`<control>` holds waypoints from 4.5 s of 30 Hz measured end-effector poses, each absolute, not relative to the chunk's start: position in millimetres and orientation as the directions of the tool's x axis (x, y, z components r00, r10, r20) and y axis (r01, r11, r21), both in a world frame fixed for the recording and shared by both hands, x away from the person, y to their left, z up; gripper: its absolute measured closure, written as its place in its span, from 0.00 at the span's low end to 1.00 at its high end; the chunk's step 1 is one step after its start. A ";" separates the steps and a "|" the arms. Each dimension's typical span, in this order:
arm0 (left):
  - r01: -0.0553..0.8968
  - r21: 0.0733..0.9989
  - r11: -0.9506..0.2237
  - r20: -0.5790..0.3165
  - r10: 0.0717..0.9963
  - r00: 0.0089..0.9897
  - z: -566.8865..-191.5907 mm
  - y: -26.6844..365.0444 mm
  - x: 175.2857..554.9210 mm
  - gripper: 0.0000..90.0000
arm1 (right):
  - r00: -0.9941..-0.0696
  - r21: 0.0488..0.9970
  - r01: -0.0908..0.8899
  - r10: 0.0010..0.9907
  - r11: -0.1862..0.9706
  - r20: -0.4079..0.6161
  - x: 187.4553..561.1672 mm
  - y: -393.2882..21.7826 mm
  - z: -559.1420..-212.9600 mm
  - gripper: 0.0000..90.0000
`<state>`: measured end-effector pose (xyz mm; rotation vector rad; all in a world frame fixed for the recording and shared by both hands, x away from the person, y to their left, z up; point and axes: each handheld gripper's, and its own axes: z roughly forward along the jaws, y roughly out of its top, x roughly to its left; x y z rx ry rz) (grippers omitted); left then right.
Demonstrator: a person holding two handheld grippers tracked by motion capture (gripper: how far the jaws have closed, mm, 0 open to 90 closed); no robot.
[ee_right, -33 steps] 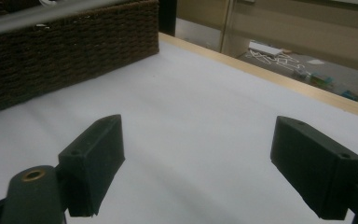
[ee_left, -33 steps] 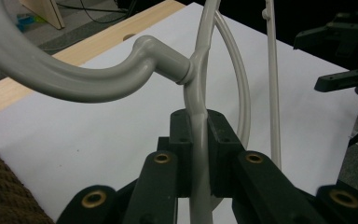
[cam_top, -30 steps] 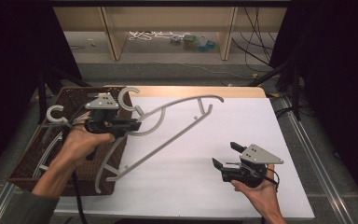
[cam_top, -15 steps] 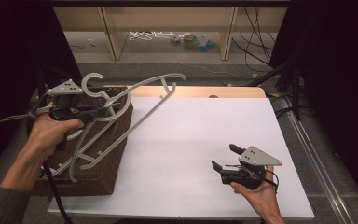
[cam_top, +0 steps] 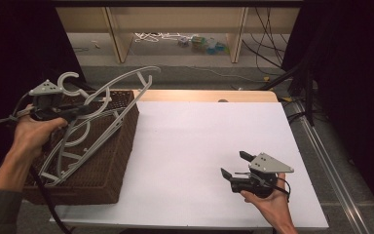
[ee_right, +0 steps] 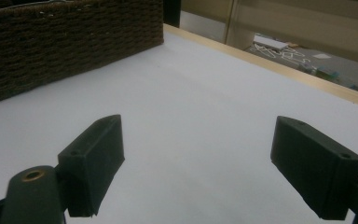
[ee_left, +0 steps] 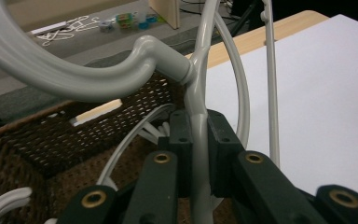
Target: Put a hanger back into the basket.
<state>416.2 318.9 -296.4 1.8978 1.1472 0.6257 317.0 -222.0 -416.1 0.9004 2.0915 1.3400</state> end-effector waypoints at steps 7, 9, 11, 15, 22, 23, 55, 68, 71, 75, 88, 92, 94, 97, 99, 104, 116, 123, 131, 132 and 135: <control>0.483 0.841 -0.245 0.022 0.907 0.421 -305.2 338.4 420.0 0.92 | -0.662 0.916 0.265 0.747 0.302 -0.055 316.5 -220.3 -416.3 0.20; 0.480 0.843 -0.241 0.024 0.909 0.415 -307.7 343.8 421.0 0.92 | -0.663 0.914 0.265 0.746 0.306 -0.057 316.3 -220.3 -416.1 0.20; 0.485 0.839 -0.246 0.034 0.914 0.405 -310.7 349.4 420.8 0.92 | -0.665 0.913 0.268 0.745 0.307 -0.056 316.6 -220.7 -416.3 0.20; 0.493 0.835 -0.245 0.034 0.917 0.397 -318.7 358.7 419.2 0.92 | -0.664 0.913 0.266 0.745 0.308 -0.058 317.0 -221.0 -416.8 0.20; 0.501 0.831 -0.244 0.040 0.923 0.383 -332.4 373.3 415.0 0.92 | -0.665 0.913 0.269 0.745 0.308 -0.056 317.2 -220.3 -417.4 0.20; 0.503 0.827 -0.250 0.045 0.922 0.385 -334.0 375.9 414.2 0.92 | -0.660 0.917 0.261 0.749 0.301 -0.058 317.6 -219.5 -417.9 0.20; 0.570 0.708 -0.417 0.177 0.886 0.428 -367.0 398.5 416.4 0.91 | -0.673 0.905 0.286 0.738 0.313 -0.043 319.1 -220.2 -420.2 0.20; 0.612 0.662 -0.433 0.171 0.882 0.440 -383.9 385.7 422.7 0.91 | -0.671 0.909 0.278 0.740 0.310 -0.047 319.2 -218.8 -421.1 0.20; 0.632 0.641 -0.435 0.178 0.886 0.429 -388.0 382.9 425.4 0.91 | -0.674 0.904 0.286 0.737 0.317 -0.045 319.1 -219.6 -421.0 0.20; 0.649 0.621 -0.439 0.192 0.888 0.417 -391.7 380.9 428.5 0.90 | -0.675 0.904 0.284 0.737 0.318 -0.047 319.1 -219.7 -420.9 0.20; 0.660 0.666 -0.349 0.191 0.934 0.302 -384.4 385.0 421.1 0.62 | -0.672 0.906 0.286 0.739 0.311 -0.042 320.2 -219.3 -422.2 0.20; 0.624 0.729 -0.280 0.139 0.954 0.265 -371.6 377.9 414.2 0.50 | -0.674 0.904 0.289 0.738 0.315 -0.041 319.5 -219.6 -421.7 0.20; 0.596 0.766 -0.240 0.102 0.961 0.257 -363.7 372.6 408.9 0.46 | -0.670 0.907 0.286 0.741 0.309 -0.041 320.1 -218.9 -422.6 0.20; 0.561 0.808 -0.180 0.023 0.961 0.276 -351.1 359.3 397.3 0.42 | -0.670 0.908 0.283 0.742 0.308 -0.043 320.0 -219.0 -422.7 0.20; 0.536 0.827 -0.173 0.006 0.954 0.299 -344.2 348.8 390.5 0.40 | -0.669 0.906 0.286 0.742 0.313 -0.045 320.3 -220.1 -422.4 0.20; 0.482 0.861 -0.164 -0.018 0.936 0.350 -333.2 319.6 376.7 0.33 | -0.667 0.909 0.283 0.744 0.307 -0.043 319.8 -219.8 -421.9 0.19; 0.385 0.908 -0.167 -0.044 0.875 0.482 -325.6 262.9 356.4 0.22 | -0.664 0.910 0.284 0.746 0.302 -0.040 320.7 -220.2 -423.7 0.19; 0.363 0.922 -0.132 -0.077 0.858 0.509 -329.7 245.3 349.5 0.22 | -0.660 0.911 0.289 0.751 0.295 -0.034 321.5 -220.4 -424.9 0.20; 0.330 0.937 -0.115 -0.090 0.832 0.547 -332.8 225.4 340.0 0.21 | -0.675 0.907 0.306 0.737 0.289 -0.007 321.0 -218.3 -425.6 0.20; 0.330 0.937 -0.116 -0.092 0.828 0.553 -334.0 222.3 338.9 0.22 | -0.675 0.910 0.295 0.738 0.292 -0.018 321.7 -218.7 -425.7 0.20; 0.331 0.935 -0.126 -0.093 0.815 0.572 -337.4 212.0 335.6 0.21 | -0.674 0.913 0.287 0.739 0.291 -0.024 322.4 -218.6 -425.6 0.20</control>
